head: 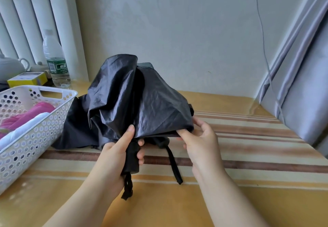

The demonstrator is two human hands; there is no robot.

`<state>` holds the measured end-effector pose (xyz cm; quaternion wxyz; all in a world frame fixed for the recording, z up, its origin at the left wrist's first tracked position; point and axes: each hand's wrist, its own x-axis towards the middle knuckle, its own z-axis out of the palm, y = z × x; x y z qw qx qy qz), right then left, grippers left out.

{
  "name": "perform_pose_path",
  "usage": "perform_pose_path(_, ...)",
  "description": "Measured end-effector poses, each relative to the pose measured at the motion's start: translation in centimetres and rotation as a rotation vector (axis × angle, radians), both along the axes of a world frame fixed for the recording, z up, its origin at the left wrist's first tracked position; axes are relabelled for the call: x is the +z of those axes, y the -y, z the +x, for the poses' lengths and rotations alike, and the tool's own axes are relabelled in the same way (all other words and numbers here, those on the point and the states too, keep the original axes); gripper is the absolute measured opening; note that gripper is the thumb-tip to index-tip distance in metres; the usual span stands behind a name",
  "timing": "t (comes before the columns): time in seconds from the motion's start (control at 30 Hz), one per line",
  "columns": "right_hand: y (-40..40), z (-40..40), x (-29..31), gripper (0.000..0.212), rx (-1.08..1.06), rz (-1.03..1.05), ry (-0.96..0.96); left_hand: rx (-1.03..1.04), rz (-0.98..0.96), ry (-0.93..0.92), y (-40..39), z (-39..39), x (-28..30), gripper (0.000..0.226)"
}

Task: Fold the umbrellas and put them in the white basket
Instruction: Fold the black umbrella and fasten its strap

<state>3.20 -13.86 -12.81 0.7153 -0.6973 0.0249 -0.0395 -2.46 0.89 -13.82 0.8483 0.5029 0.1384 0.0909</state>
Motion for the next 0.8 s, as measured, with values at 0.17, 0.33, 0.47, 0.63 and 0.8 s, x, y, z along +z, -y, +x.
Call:
perform_pose_path(0.17,0.7,-0.2,0.8,0.052,-0.055,0.062,0.253,0.050,0.005,0.003,0.7,0.0,0.0,0.029)
perform_pose_path(0.33,0.6,0.4,1.3,0.067,0.223,0.601,-0.007,0.036,-0.028,0.035,0.1,-0.1,0.3,0.030)
perform_pose_path(0.47,1.2,0.2,2.2,0.026,0.445,0.749,-0.202,0.023,-0.023,0.060,-0.1,-0.1,0.3,0.030)
perform_pose_path(0.63,0.9,0.6,1.1,0.017,0.222,0.318,0.008,0.002,0.054,0.028,0.3,-0.1,0.0,0.029)
perform_pose_path(0.8,1.5,1.5,-0.3,0.027,0.073,0.042,0.324,-0.090,-0.045,0.038,0.4,-0.2,0.0,0.031)
